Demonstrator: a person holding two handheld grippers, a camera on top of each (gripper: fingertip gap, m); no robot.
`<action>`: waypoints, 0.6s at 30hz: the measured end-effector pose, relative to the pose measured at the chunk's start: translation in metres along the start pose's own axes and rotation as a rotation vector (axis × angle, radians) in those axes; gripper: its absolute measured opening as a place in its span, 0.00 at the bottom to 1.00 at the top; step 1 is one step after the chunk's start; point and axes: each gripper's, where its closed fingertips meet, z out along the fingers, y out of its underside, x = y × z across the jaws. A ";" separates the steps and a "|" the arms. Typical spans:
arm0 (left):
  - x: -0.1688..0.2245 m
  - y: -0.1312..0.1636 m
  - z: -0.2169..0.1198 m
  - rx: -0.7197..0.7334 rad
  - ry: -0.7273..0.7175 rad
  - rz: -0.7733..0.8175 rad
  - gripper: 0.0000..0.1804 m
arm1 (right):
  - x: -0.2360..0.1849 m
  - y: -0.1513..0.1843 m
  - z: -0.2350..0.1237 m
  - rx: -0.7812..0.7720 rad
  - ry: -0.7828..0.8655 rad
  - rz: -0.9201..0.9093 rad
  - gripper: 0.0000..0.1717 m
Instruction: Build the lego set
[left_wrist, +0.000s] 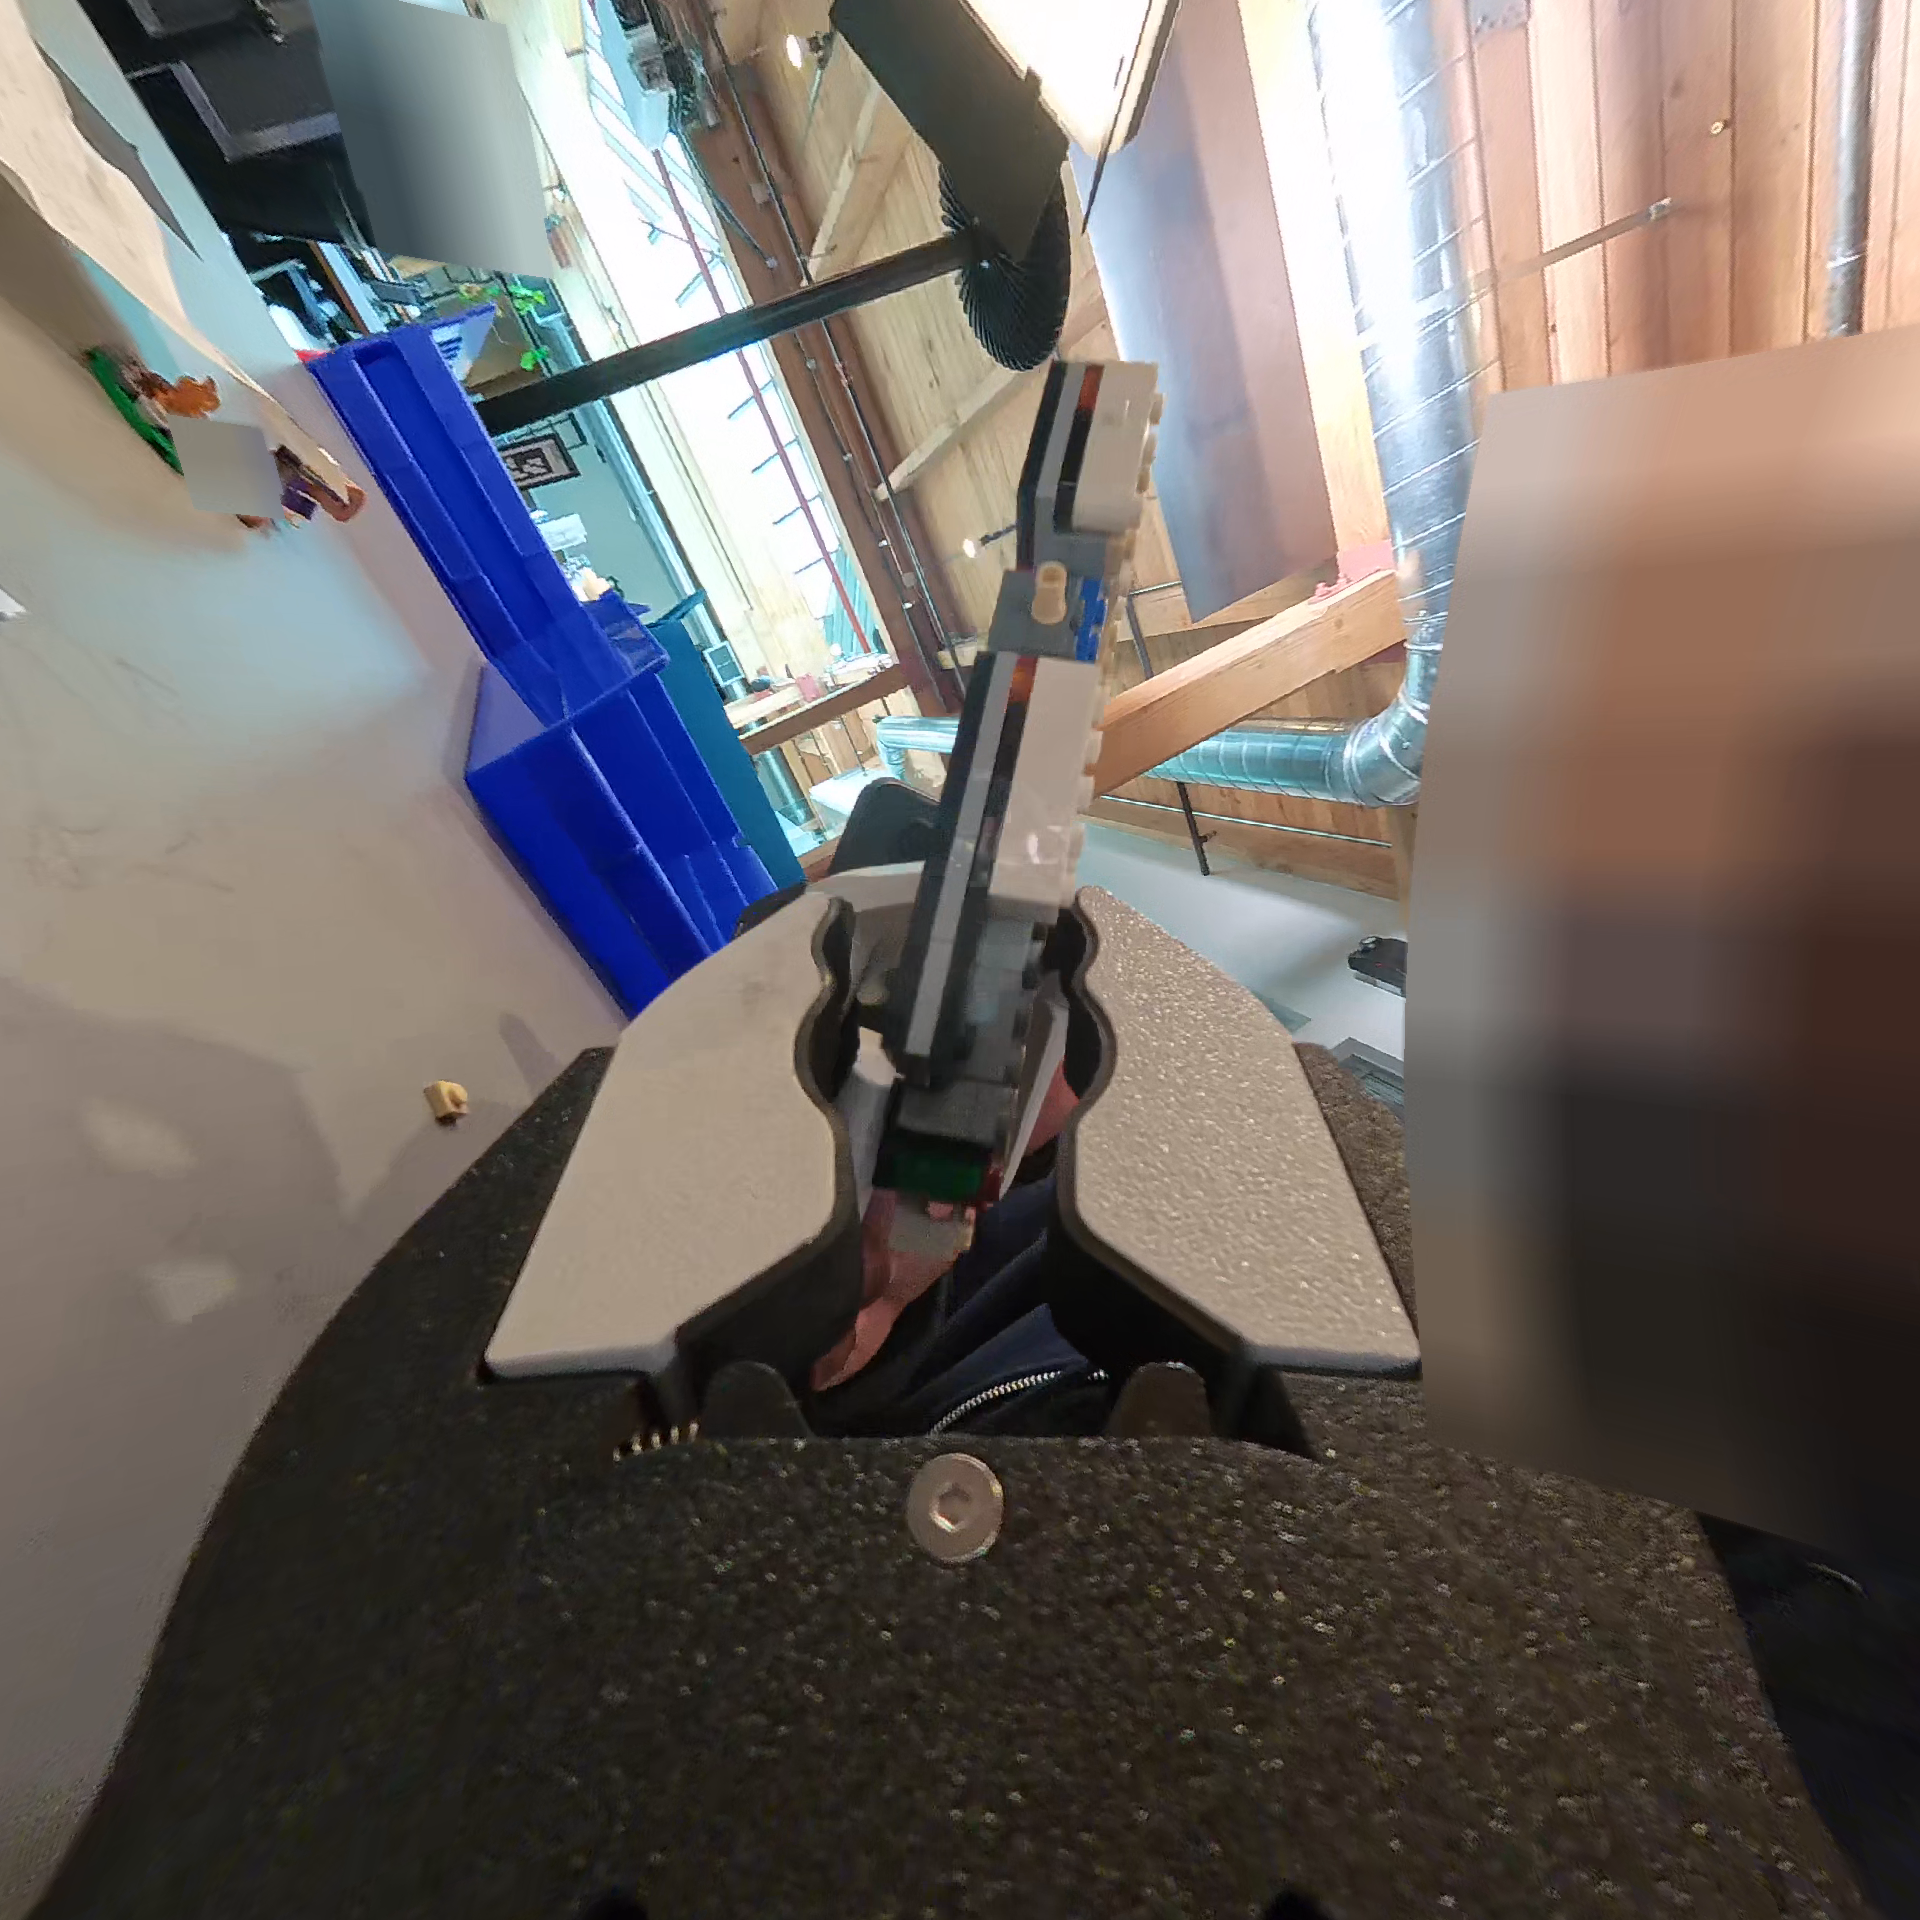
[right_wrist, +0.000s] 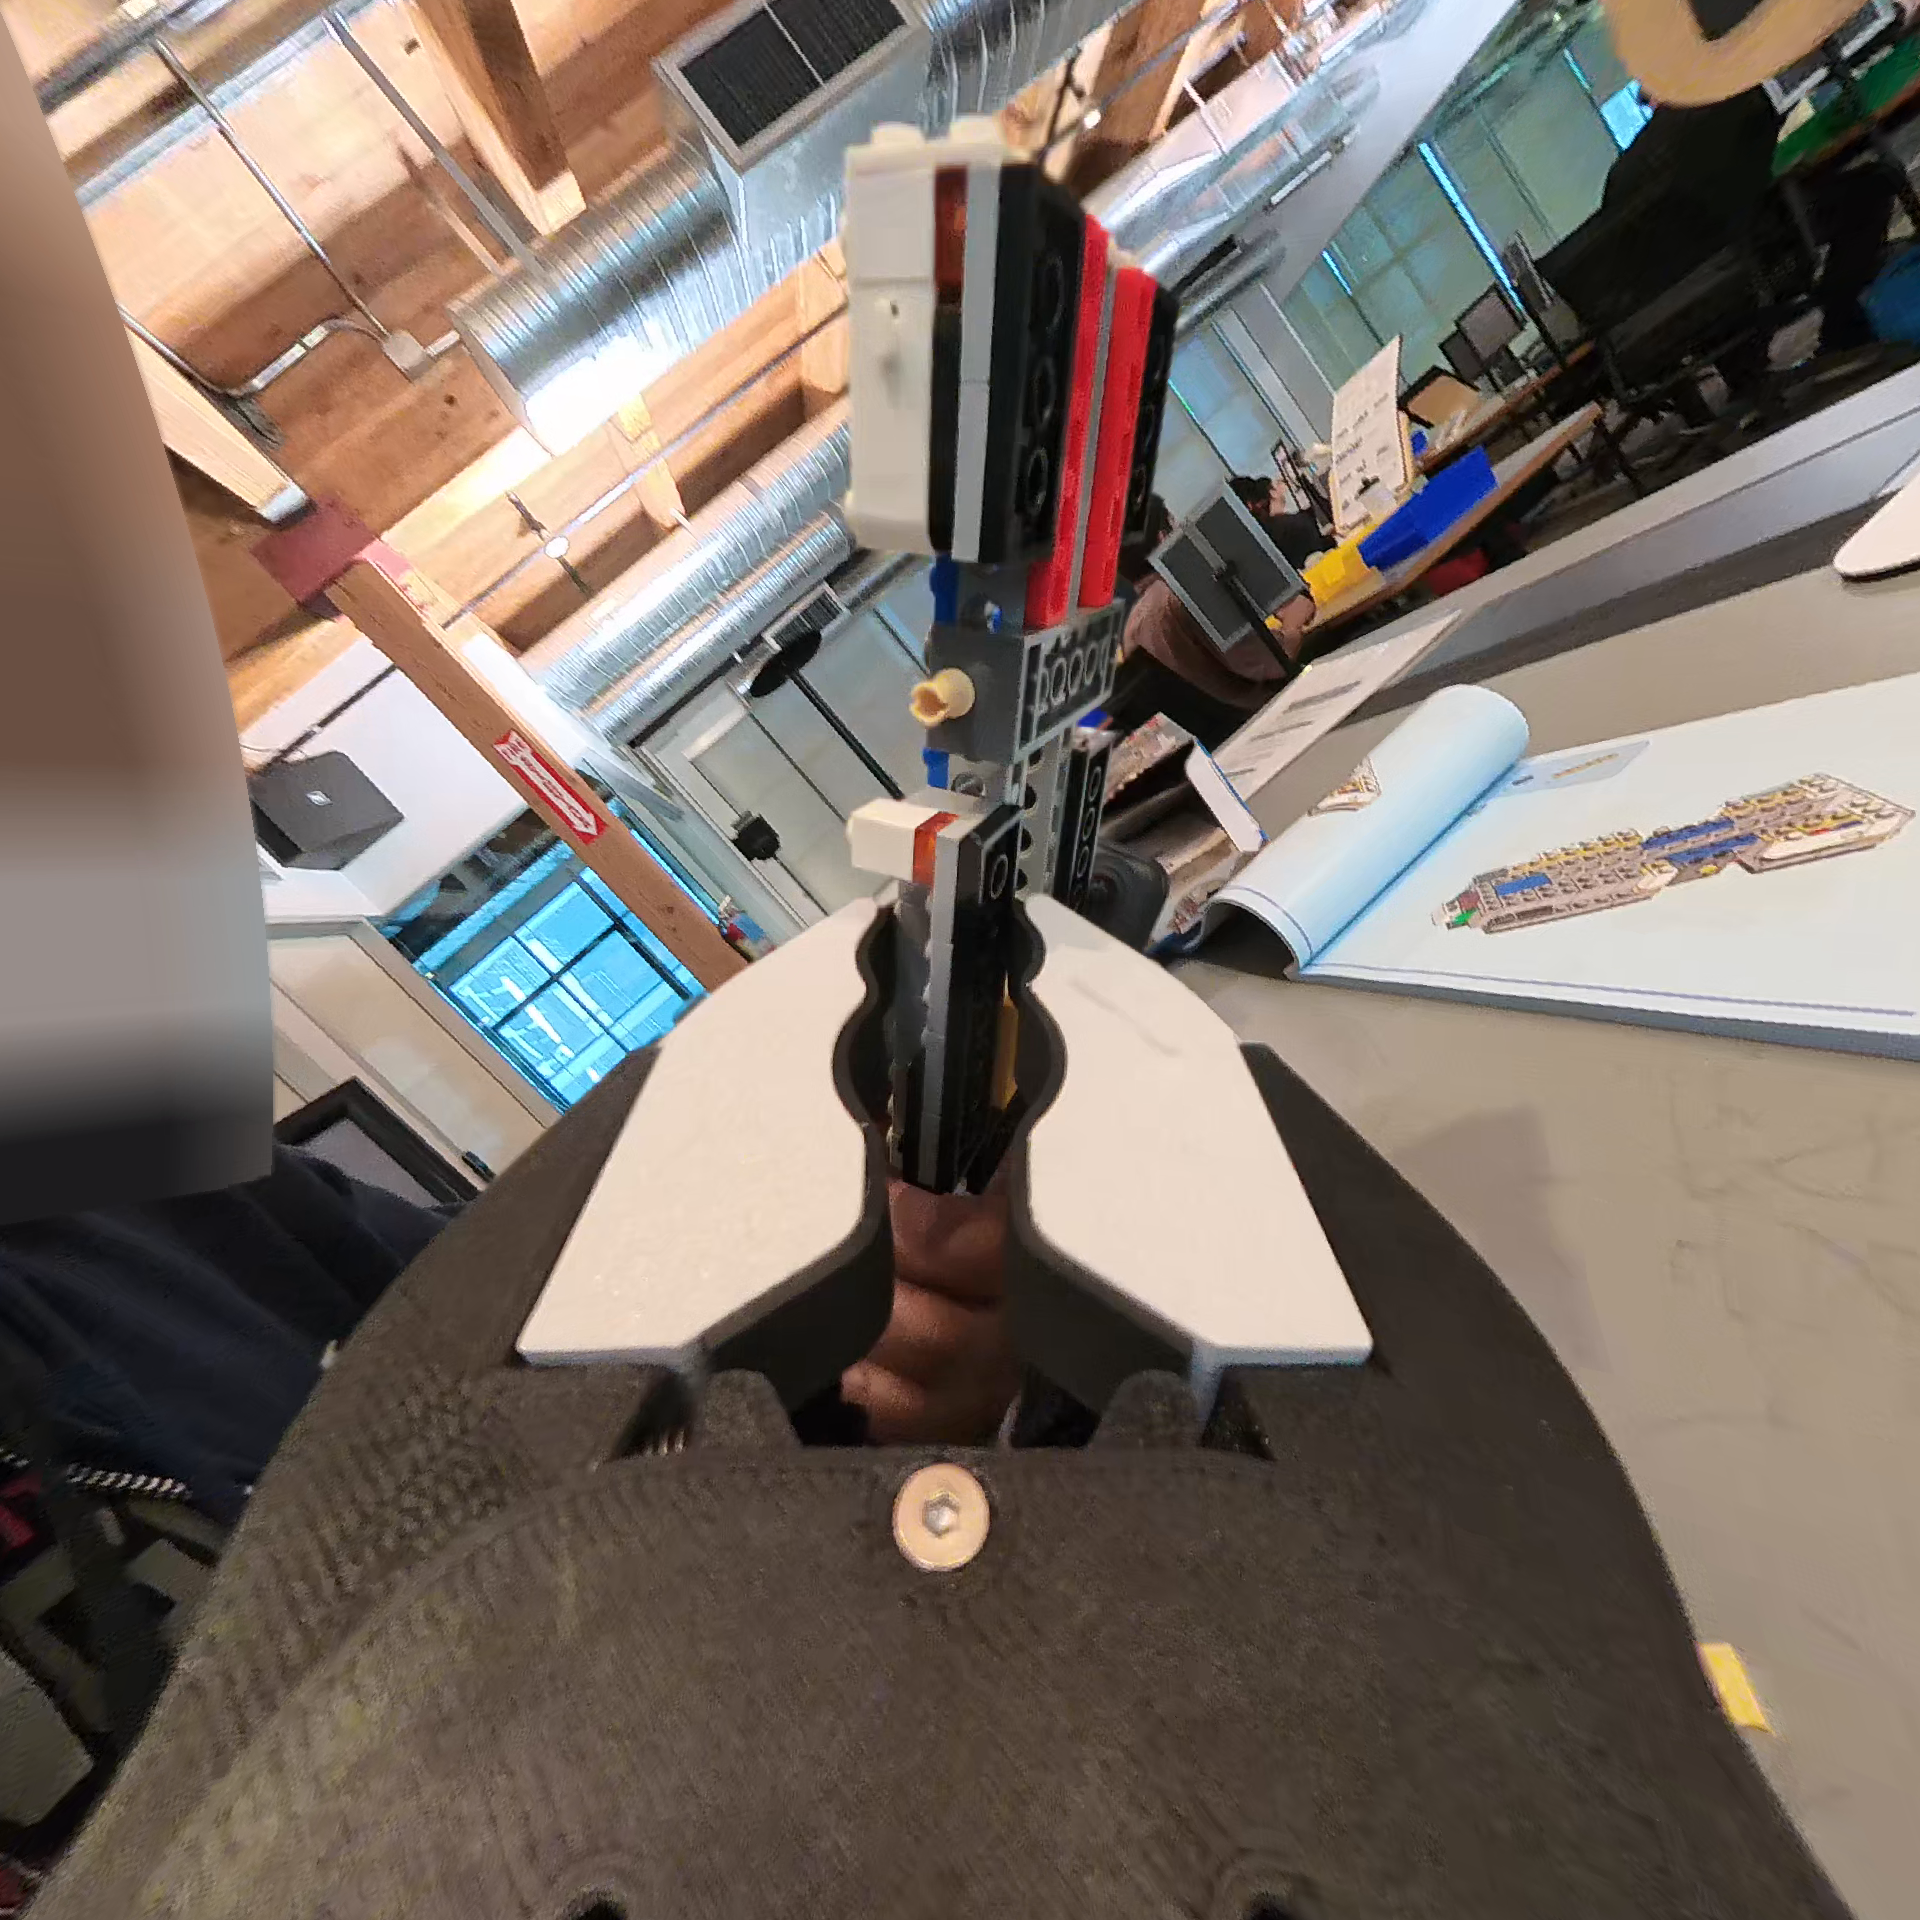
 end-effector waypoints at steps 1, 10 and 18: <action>0.002 0.000 0.001 0.008 0.014 -0.002 0.21 | -0.001 -0.002 -0.001 0.011 -0.006 -0.001 0.12; 0.017 -0.002 0.006 0.143 0.132 -0.027 0.14 | -0.010 -0.008 -0.001 0.096 -0.033 -0.066 0.12; 0.021 -0.003 0.005 0.198 0.163 -0.030 0.13 | -0.012 -0.006 -0.001 0.115 -0.031 -0.093 0.12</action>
